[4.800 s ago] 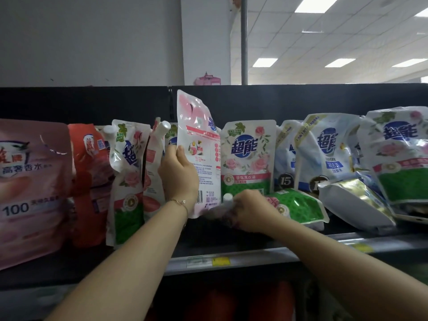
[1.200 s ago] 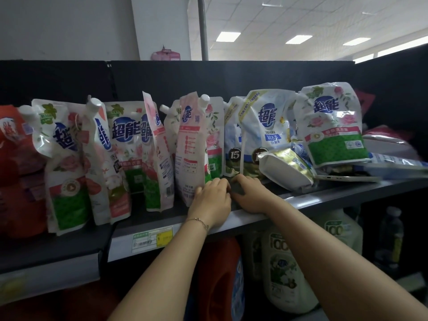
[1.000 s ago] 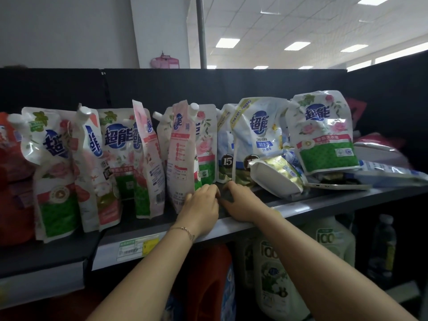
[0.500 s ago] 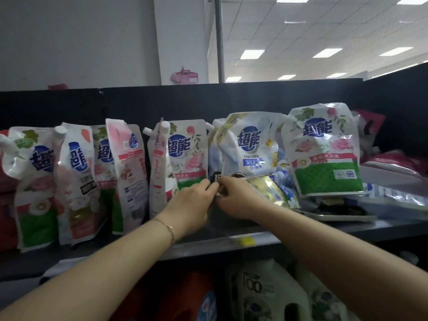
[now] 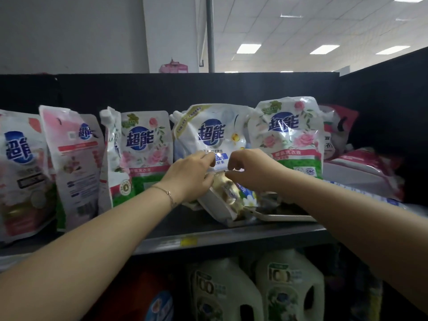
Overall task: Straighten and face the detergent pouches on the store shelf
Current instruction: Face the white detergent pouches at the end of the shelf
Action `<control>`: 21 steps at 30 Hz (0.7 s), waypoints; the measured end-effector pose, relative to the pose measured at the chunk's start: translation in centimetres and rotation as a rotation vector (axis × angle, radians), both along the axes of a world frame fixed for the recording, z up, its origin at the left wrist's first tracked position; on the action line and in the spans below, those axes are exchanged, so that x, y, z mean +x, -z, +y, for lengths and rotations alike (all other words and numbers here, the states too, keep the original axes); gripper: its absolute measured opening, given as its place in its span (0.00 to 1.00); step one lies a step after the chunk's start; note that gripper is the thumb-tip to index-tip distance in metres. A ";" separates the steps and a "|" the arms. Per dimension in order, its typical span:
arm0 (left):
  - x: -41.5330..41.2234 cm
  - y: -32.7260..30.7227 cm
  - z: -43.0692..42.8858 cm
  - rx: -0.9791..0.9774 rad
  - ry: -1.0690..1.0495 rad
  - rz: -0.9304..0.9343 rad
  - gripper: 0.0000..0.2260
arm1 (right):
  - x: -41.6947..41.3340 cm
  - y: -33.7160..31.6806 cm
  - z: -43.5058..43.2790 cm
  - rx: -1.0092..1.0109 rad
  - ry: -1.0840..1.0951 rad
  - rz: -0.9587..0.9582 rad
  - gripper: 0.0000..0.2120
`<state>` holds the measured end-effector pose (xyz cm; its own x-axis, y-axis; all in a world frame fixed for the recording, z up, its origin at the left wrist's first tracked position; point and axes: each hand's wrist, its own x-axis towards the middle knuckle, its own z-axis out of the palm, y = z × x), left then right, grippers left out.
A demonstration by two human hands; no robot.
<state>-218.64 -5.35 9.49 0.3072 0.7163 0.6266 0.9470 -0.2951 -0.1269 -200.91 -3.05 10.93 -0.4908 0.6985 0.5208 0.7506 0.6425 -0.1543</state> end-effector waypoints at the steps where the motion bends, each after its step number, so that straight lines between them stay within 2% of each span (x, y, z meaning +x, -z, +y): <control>1: 0.2 0.0 0.5 -0.015 0.001 -0.005 0.06 | 0.5 0.0 0.1 -0.006 -0.009 -0.016 0.10; 5: 0.9 0.2 2.4 -0.100 -0.041 -0.065 0.08 | 1.5 0.4 0.6 -0.011 0.001 -0.092 0.11; 10: 2.1 -0.5 4.3 -0.166 -0.147 -0.157 0.19 | 0.5 1.1 1.8 0.077 0.051 -0.076 0.10; 15: 4.5 -0.5 6.1 -0.273 -0.111 -0.174 0.12 | -0.7 2.0 3.3 0.250 0.165 -0.057 0.06; 21: 5.3 -0.2 7.1 -0.294 -0.143 -0.216 0.13 | -1.0 3.3 5.6 0.173 0.249 0.169 0.05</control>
<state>-213.38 1.74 9.70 0.0748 0.9011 0.4272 0.9769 -0.1522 0.1500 -201.96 2.50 7.66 -0.2129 0.6802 0.7014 0.8610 0.4700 -0.1945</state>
